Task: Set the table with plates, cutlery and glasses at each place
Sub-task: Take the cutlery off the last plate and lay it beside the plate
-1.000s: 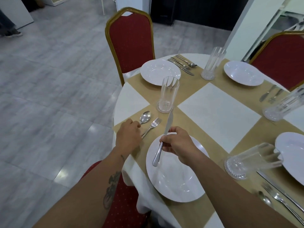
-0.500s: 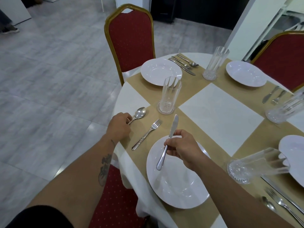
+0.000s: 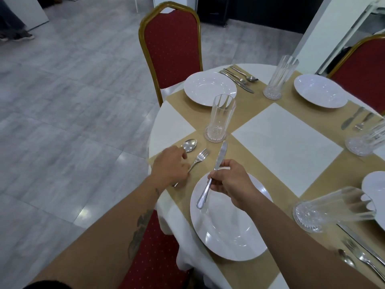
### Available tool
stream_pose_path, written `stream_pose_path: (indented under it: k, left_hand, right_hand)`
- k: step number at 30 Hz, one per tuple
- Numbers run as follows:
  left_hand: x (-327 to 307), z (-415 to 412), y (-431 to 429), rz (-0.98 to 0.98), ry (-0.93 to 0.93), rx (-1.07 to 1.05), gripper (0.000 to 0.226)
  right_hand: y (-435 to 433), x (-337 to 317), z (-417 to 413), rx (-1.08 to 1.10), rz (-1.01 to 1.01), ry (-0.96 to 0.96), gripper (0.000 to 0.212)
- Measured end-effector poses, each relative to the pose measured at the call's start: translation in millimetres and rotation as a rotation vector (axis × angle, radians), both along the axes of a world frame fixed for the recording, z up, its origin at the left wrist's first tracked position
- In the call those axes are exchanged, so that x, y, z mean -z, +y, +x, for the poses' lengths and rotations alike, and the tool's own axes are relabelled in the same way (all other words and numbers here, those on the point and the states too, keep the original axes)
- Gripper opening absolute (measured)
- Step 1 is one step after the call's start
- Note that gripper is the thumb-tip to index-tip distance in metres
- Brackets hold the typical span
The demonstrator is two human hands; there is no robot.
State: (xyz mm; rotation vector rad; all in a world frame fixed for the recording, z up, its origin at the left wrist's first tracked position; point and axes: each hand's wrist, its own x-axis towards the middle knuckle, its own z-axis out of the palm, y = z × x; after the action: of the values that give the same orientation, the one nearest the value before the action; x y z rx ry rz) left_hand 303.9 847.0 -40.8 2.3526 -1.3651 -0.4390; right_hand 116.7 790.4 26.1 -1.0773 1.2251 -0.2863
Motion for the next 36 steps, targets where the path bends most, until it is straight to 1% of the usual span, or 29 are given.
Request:
stream_pose_path:
  k: [3,5,8,10,11,12,14,15,17,19,22,23,26,30,32,34,36]
  left_hand:
    - [12,-21,12,0.01,-0.042,0.016,0.016]
    - [22,-24,20,-0.039,-0.017,-0.059,0.013]
    - [25,-17,23,-0.081,0.002,-0.156,0.016]
    - [25,-9,25,-0.082,-0.017,-0.176,0.017]
    - [25,-5,26,-0.079,-0.022,-0.176,0.017]
    - [25,-2,28,-0.08,-0.022,-0.178,0.017]
    - [25,3,31,-0.106,-0.019,-0.184,0.017]
    - [25,6,34,-0.126,-0.022,-0.192,0.017]
    - [25,12,39,-0.155,-0.038,-0.202,0.015]
    - [26,21,44,-0.162,-0.044,-0.183,0.015]
    - [29,36,52,-0.157,-0.042,-0.171,0.019]
    - [30,40,53,-0.152,-0.042,-0.174,0.021]
    - [33,48,53,-0.123,-0.026,-0.171,0.026]
    - [34,51,43,-0.093,0.021,-0.194,0.023]
    - [36,51,40,-0.087,0.035,-0.215,0.02]
    - [36,49,38,-0.091,0.055,-0.242,0.02]
    - [37,49,37,-0.093,0.075,-0.26,0.02]
  right_hand:
    - [-3,-1,9,0.016,-0.017,0.004,0.025]
    - [-5,-2,16,0.035,-0.033,0.012,0.021]
    - [-12,2,30,0.05,-0.083,0.042,0.012]
    - [-16,7,42,0.05,-0.103,0.067,0.011]
    - [-18,10,49,0.059,-0.102,0.079,0.007]
    - [-18,10,57,0.062,-0.098,0.094,0.008]
    - [-18,15,71,0.075,-0.087,0.115,0.036]
    - [-19,19,78,0.074,-0.087,0.136,0.043]
    - [-20,25,91,0.076,-0.077,0.189,0.044]
    - [-19,29,100,0.108,-0.036,0.199,0.05]
    - [-19,36,112,0.177,0.05,0.214,0.058]
    - [-18,37,114,0.171,0.071,0.224,0.058]
    - [-17,46,119,0.04,0.05,0.339,0.059]
    - [-14,52,123,0.021,0.066,0.4,0.061]
    - [-11,51,121,0.045,0.113,0.354,0.058]
    - [-11,56,123,0.057,0.133,0.284,0.064]
    - [-10,59,127,0.092,0.124,0.315,0.071]
